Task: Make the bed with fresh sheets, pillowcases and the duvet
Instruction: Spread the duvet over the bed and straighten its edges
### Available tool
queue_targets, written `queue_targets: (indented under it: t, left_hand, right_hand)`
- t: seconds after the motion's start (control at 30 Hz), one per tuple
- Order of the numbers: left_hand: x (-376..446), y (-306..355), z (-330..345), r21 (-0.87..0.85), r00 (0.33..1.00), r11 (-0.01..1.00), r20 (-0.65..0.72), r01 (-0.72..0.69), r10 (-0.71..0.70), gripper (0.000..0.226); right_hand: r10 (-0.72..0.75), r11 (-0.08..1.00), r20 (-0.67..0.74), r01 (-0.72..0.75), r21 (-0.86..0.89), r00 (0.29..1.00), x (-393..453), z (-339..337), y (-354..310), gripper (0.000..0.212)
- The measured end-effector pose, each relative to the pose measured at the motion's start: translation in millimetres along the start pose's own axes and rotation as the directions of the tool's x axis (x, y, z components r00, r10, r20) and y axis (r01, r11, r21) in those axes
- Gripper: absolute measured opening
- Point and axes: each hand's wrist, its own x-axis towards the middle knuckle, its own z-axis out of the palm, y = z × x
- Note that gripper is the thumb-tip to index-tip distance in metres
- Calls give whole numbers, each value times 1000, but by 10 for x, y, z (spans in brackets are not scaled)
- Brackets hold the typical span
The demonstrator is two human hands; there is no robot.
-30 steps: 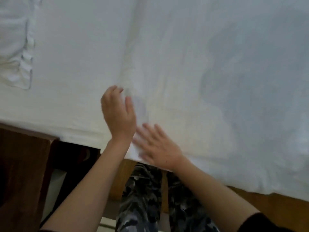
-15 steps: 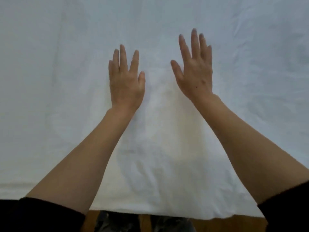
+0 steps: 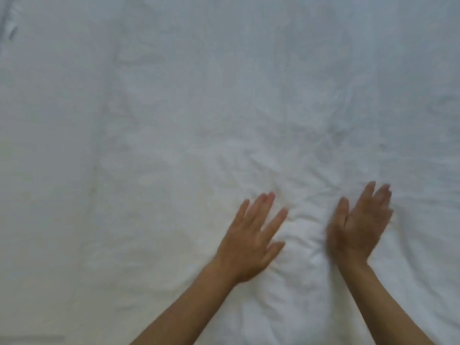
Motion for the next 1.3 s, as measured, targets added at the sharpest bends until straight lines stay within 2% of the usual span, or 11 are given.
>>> queue_targets:
  t: [0.1, 0.2, 0.3, 0.37, 0.43, 0.5, 0.57, 0.63, 0.73, 0.97, 1.3]
  left_hand:
    - [674, -828, -429, 182, 963, 956, -182, 230, -197, 53]
    - [1214, -1490, -872, 275, 910, 874, -231, 400, -344, 58]
    - [1551, -1935, -1120, 296, 875, 823, -185, 485, -448, 57]
    - [1569, -2210, -1162, 303, 848, 792, -175, 529, -500, 56]
    - [1334, -2491, -1086, 266, 803, 758, -152, 595, -577, 56]
    - [842, -2612, -935, 216, 724, 692, -151, 689, -674, 57]
    - [314, -2559, -788, 171, 665, 643, -203, 747, -719, 60]
    - [-81, -2427, -710, 112, 560, 550, -243, 827, -792, 60]
    - [-425, -2255, -682, 7, 426, 437, -236, 899, -873, 60]
    - [-1397, -1616, -523, 71, 485, 482, -226, 873, -845, 61]
    - [-2962, -732, -82, -7, 388, 410, -303, 912, -870, 60]
  right_hand:
    - [-332, 943, -34, 332, -1, 943, 428, 159, -886, 62]
    - [-592, 804, -20, 588, -85, 806, 732, 264, -1861, 60]
    - [-696, 706, 72, 699, -112, 714, 937, 342, -2724, 59]
    - [-687, 696, 165, 706, -129, 708, 1119, 465, -2935, 57]
    - [-587, 763, 220, 623, -172, 779, 1323, 613, -2671, 57]
    - [-415, 870, 153, 440, -221, 897, 1440, 684, -2058, 58]
    - [-257, 937, 53, 262, -230, 965, 1419, 625, -1437, 60]
    - [-126, 972, 16, 127, -200, 992, 1299, 508, -1026, 63]
    - [-76, 976, 72, 89, -198, 994, 1030, 384, -629, 62]
    - [-105, 982, 108, 120, -145, 989, -245, 287, 198, 65]
    - [-240, 941, 177, 274, -201, 955, -1971, 184, 1175, 63]
